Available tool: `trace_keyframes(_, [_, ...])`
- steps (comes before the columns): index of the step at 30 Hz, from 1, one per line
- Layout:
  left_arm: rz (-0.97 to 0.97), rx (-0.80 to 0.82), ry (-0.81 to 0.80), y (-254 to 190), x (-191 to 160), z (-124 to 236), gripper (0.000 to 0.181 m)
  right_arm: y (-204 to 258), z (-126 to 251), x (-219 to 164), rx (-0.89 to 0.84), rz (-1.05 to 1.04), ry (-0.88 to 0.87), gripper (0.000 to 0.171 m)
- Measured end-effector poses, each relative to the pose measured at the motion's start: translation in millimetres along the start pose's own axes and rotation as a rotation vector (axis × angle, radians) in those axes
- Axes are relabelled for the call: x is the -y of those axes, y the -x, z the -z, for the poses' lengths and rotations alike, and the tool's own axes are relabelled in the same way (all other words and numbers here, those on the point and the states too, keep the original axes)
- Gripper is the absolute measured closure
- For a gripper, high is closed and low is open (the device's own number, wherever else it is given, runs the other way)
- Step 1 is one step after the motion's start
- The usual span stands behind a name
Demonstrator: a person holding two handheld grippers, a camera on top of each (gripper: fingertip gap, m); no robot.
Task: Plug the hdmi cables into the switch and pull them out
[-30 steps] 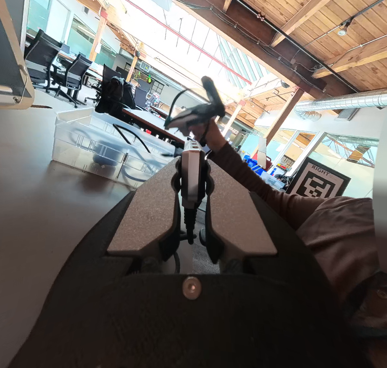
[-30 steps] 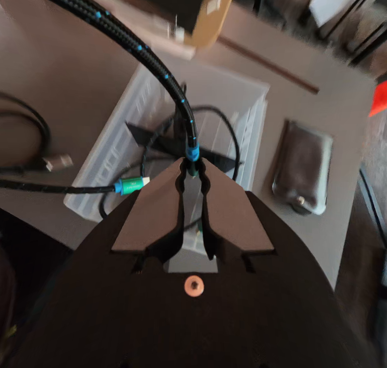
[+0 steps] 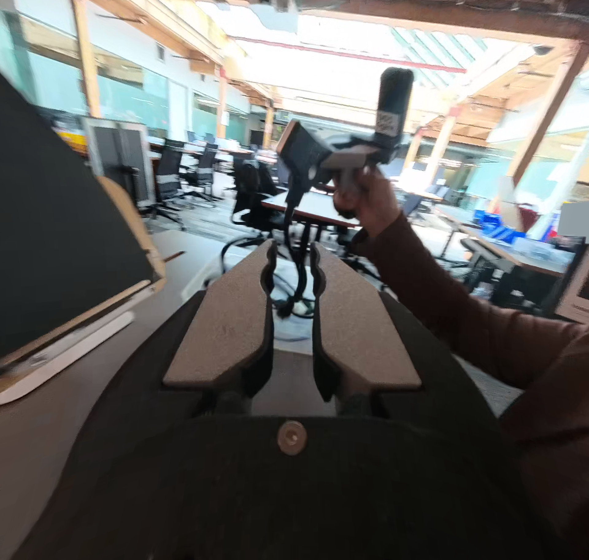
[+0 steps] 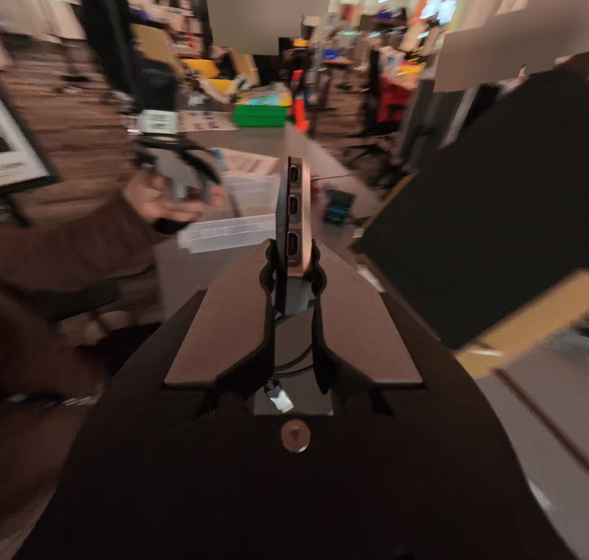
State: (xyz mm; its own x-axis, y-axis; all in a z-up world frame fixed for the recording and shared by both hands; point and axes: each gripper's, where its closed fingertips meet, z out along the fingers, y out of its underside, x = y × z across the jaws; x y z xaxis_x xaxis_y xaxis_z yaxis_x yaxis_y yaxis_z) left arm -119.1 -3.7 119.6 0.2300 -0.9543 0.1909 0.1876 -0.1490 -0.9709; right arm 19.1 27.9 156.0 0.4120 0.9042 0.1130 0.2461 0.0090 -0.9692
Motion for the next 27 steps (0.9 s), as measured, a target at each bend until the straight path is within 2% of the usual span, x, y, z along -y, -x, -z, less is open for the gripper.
trace_keyframes(3, [-0.056, 0.150, 0.000, 17.4, 6.4, 56.8, 0.160, -52.2, 28.5, 17.0, -0.196, 0.087, 0.041, 0.155])
trace_keyframes(6, [-0.064, 0.261, 0.013, 27.5, 0.7, 109.7, 0.159, -103.6, 35.1, -4.0, -0.311, 0.116, 0.146, 0.156])
trace_keyframes(8, [-0.063, 0.332, 0.035, 32.0, -10.9, 138.3, 0.157, -132.9, 25.4, -41.6, -0.321, 0.062, 0.239, 0.156])
trace_keyframes(10, [-0.065, 0.410, 0.081, 37.1, -28.0, 161.8, 0.149, -145.2, 7.4, -90.6, -0.235, -0.074, 0.330, 0.155])
trace_keyframes(13, [-0.057, 0.502, 0.133, 44.2, -51.2, 188.2, 0.143, -153.6, -18.1, -141.3, -0.137, -0.260, 0.322, 0.155])
trace_keyframes(15, [-0.041, 0.542, 0.157, 49.4, -64.3, 199.3, 0.142, -177.8, -22.7, -183.4, -0.192, -0.365, 0.397, 0.154])
trace_keyframes(18, [-0.034, 0.613, 0.237, 58.5, -89.7, 210.7, 0.134, -198.3, -25.7, -257.5, -0.271, -0.444, 0.617, 0.152])
trace_keyframes(20, [-0.031, 0.665, 0.303, 64.5, -111.7, 217.6, 0.127, -189.5, -41.6, -254.0, -0.181, -0.541, 0.528, 0.153])
trace_keyframes(22, [-0.008, 0.710, 0.345, 70.5, -133.2, 223.3, 0.121, -185.7, -44.7, -253.4, -0.184, -0.550, 0.543, 0.154])
trace_keyframes(27, [0.008, 0.841, 0.380, 83.6, -164.9, 240.8, 0.117, -187.5, -10.2, -243.8, -0.400, -0.225, 0.735, 0.147])
